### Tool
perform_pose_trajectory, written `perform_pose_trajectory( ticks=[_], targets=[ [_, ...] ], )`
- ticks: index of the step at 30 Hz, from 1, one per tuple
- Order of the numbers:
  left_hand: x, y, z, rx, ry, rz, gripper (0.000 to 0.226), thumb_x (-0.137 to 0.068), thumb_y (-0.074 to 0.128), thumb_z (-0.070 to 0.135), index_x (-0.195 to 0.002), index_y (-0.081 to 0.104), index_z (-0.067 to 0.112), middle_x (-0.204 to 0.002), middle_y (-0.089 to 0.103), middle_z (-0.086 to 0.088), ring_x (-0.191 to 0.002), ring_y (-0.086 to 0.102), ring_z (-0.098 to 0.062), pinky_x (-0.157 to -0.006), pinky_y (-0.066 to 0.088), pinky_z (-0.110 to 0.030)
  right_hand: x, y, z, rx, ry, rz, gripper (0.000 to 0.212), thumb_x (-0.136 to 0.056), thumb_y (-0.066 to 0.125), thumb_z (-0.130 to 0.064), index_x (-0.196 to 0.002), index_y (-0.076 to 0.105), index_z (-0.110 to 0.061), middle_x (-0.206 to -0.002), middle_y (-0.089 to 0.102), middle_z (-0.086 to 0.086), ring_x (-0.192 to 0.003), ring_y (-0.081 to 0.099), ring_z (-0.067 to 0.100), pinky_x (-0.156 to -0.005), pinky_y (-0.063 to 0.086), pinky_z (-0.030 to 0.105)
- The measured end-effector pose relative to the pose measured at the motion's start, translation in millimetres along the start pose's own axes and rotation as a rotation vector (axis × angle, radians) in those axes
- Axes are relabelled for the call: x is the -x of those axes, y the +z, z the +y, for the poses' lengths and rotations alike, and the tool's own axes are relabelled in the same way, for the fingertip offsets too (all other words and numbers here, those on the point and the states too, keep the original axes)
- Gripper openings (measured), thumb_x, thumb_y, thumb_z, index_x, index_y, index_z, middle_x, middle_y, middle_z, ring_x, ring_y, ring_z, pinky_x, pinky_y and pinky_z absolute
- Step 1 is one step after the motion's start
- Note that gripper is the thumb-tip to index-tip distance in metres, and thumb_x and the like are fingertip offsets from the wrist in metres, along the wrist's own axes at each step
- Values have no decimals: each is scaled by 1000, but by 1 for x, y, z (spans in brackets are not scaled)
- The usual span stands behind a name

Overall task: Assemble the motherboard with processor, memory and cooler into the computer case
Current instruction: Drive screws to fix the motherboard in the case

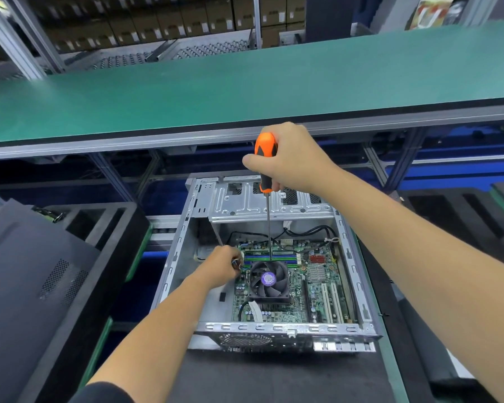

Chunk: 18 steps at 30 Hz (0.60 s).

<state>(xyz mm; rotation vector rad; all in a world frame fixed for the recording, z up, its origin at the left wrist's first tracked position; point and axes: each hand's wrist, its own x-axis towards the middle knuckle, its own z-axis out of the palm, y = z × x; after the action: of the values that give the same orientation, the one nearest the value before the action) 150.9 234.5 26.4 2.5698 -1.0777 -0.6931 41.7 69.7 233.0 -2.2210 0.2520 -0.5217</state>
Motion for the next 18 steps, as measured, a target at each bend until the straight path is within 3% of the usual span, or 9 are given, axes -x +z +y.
perform_pose_trajectory(
  ticks=[9, 14, 18],
  targets=[
    [1, 6, 7, -36, -28, -55, 5, -78, 58, -1, -78, 64, -1, -76, 58, -13, -64, 50, -24, -54, 37, -25, 4, 4, 3, -22, 15, -17, 29, -85, 64, -17, -74, 51, 6, -70, 63, 29, -43, 64, 10, -40, 43, 15],
    [2, 6, 9, -40, -30, -69, 16, -80, 59, -1, -94, 67, -2, -87, 63, -15, -65, 51, -22, -53, 39, -24, 7, 6, 4, -30, 27, -20, 31, -85, 65, -16, -77, 51, 11, -69, 63, 29, -40, 62, 8, -36, 39, 13],
    [1, 6, 6, -49, -23, -52, 3, -76, 60, 0, -77, 62, -2, -74, 57, -14, -62, 47, -23, -52, 35, -25, 10, 6, 7, -56, 43, -19, 30, -85, 65, -15, -78, 51, 11, -69, 63, 29, -39, 61, 10, -34, 37, 13]
  ],
)
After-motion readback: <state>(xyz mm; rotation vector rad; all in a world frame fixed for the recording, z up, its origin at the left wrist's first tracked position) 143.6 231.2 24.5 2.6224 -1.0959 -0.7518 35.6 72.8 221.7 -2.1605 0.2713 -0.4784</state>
